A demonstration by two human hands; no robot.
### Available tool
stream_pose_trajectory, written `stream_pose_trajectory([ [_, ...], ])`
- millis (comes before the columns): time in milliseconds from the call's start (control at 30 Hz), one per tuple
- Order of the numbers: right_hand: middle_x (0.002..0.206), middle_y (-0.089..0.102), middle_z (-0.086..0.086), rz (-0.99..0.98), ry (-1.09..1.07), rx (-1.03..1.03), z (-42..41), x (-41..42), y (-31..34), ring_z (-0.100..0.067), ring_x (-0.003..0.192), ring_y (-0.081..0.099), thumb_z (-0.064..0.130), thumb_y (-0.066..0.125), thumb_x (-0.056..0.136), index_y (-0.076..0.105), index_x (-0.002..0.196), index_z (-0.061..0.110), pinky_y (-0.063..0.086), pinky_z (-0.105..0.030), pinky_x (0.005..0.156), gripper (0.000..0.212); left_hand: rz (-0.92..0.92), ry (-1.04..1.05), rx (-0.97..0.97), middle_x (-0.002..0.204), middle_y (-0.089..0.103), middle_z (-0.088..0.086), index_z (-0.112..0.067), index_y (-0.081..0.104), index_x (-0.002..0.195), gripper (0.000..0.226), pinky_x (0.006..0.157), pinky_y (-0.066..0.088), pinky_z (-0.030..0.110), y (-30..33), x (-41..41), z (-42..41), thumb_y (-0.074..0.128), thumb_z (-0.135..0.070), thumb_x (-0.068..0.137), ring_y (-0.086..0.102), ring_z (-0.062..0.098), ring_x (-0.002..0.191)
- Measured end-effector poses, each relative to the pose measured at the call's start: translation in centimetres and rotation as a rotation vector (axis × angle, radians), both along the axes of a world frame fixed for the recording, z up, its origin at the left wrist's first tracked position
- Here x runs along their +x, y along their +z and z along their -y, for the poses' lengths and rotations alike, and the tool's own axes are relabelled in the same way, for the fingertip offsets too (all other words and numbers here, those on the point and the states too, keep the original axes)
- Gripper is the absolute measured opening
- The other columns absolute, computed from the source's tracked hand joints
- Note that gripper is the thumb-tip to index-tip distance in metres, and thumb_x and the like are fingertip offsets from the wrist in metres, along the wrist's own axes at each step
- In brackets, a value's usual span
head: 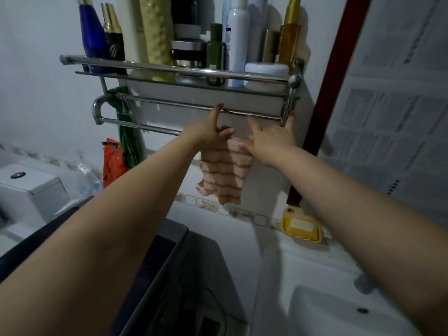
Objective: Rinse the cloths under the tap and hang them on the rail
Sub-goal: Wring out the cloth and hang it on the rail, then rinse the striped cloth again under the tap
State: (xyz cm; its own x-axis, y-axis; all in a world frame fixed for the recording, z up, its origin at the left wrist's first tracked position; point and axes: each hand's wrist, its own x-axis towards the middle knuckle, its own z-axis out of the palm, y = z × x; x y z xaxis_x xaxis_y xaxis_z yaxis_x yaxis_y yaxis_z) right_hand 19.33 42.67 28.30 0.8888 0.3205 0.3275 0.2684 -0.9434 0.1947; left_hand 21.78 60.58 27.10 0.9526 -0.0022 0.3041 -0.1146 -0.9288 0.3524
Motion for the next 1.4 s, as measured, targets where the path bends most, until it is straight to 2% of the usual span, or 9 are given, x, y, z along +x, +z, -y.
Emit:
stream_pose_trajectory([
  [133, 0.115, 0.064, -0.009, -0.031, 0.009, 0.068, 0.0, 0.4, 0.4, -0.031, 0.109, 0.058, 0.060, 0.032, 0.094, 0.032, 0.139, 0.017, 0.000, -0.064, 0.111, 0.062, 0.166, 0.204, 0.173, 0.106, 0.067, 0.013, -0.023, 0.036, 0.137, 0.056, 0.072, 0.049, 0.038, 0.5, 0.2, -0.7, 0.038, -0.060, 0.094, 0.064, 0.033, 0.093],
  [267, 0.097, 0.065, -0.002, 0.111, 0.164, 0.058, 0.6, -0.3, -0.6, -0.026, 0.098, 0.059, 0.043, 0.044, 0.096, 0.058, 0.097, 0.019, 0.002, -0.063, 0.113, 0.028, 0.594, -0.046, 0.150, 0.087, 0.064, 0.011, -0.011, 0.060, 0.096, 0.037, 0.061, 0.047, 0.037, -2.3, -1.1, -0.9, 0.040, -0.042, 0.099, 0.060, 0.034, 0.074],
  [367, 0.089, 0.067, 0.000, 0.194, 0.202, -0.029, 1.5, -0.9, -1.5, -0.025, 0.099, 0.057, 0.035, 0.046, 0.096, 0.064, 0.095, 0.018, -0.003, -0.063, 0.113, 0.025, 0.668, -0.180, 0.208, 0.095, 0.064, 0.011, -0.009, 0.066, 0.097, 0.034, 0.063, 0.045, 0.036, -4.6, -1.9, -1.3, 0.044, -0.035, 0.097, 0.059, 0.032, 0.079],
  [567, 0.090, 0.065, 0.000, 0.282, 0.227, -0.049, 4.0, -1.8, -2.1, -0.022, 0.110, 0.052, 0.030, 0.051, 0.093, 0.069, 0.095, 0.020, -0.013, -0.062, 0.109, 0.020, 0.661, -0.139, 0.182, 0.104, 0.063, 0.012, -0.009, 0.065, 0.106, 0.023, 0.070, 0.045, 0.037, -5.3, -2.4, -1.5, 0.053, -0.026, 0.096, 0.058, 0.033, 0.089],
  [767, 0.111, 0.061, -0.007, 0.399, 0.415, 0.196, 7.2, -3.8, -5.1, -0.029, 0.115, 0.052, 0.018, 0.063, 0.084, 0.065, 0.110, 0.014, 0.020, -0.055, 0.111, 0.026, 0.779, -0.179, 0.115, 0.097, 0.063, 0.012, -0.008, 0.063, 0.098, 0.016, 0.069, 0.046, 0.037, -7.6, -5.4, 4.1, 0.057, -0.021, 0.091, 0.058, 0.029, 0.085],
  [834, 0.106, 0.062, -0.008, 0.422, 0.489, 0.316, 9.2, -5.1, -7.0, -0.029, 0.106, 0.055, 0.015, 0.061, 0.084, 0.066, 0.105, 0.012, 0.036, -0.043, 0.100, 0.022, 0.696, -0.289, 0.016, 0.088, 0.065, 0.007, -0.010, 0.063, 0.094, 0.018, 0.063, 0.047, 0.034, -9.4, -7.6, 7.3, 0.053, -0.024, 0.090, 0.059, 0.022, 0.078],
  [934, 0.102, 0.063, -0.007, 0.298, 0.505, 0.412, 13.2, -7.3, -10.7, -0.027, 0.099, 0.055, 0.016, 0.056, 0.085, 0.065, 0.104, 0.011, 0.041, -0.033, 0.085, 0.021, 0.429, -0.388, -0.080, 0.080, 0.064, -0.001, -0.017, 0.062, 0.093, 0.017, 0.060, 0.050, 0.037, -12.6, -9.9, 12.2, 0.051, -0.030, 0.089, 0.060, 0.022, 0.074],
  [1101, 0.108, 0.062, 0.001, -0.157, 0.290, 0.512, 21.5, -10.5, -17.0, -0.024, 0.103, 0.056, 0.023, 0.054, 0.089, 0.061, 0.111, 0.019, 0.047, -0.036, 0.083, 0.024, -0.012, -0.410, -0.109, 0.085, 0.062, -0.009, -0.024, 0.059, 0.108, 0.021, 0.068, 0.046, 0.029, -17.8, -12.0, 21.3, 0.056, -0.037, 0.092, 0.060, 0.017, 0.083],
  [1401, 0.097, 0.068, 0.005, -0.653, -0.103, 0.562, 39.9, -16.2, -27.4, -0.019, 0.088, 0.062, 0.033, 0.051, 0.092, 0.061, 0.102, 0.028, 0.052, -0.034, 0.074, 0.015, -0.472, -0.411, -0.089, 0.089, 0.059, -0.011, -0.025, 0.061, 0.108, 0.021, 0.073, 0.044, 0.026, -27.2, -15.5, 39.0, 0.054, -0.039, 0.093, 0.059, 0.013, 0.086],
])
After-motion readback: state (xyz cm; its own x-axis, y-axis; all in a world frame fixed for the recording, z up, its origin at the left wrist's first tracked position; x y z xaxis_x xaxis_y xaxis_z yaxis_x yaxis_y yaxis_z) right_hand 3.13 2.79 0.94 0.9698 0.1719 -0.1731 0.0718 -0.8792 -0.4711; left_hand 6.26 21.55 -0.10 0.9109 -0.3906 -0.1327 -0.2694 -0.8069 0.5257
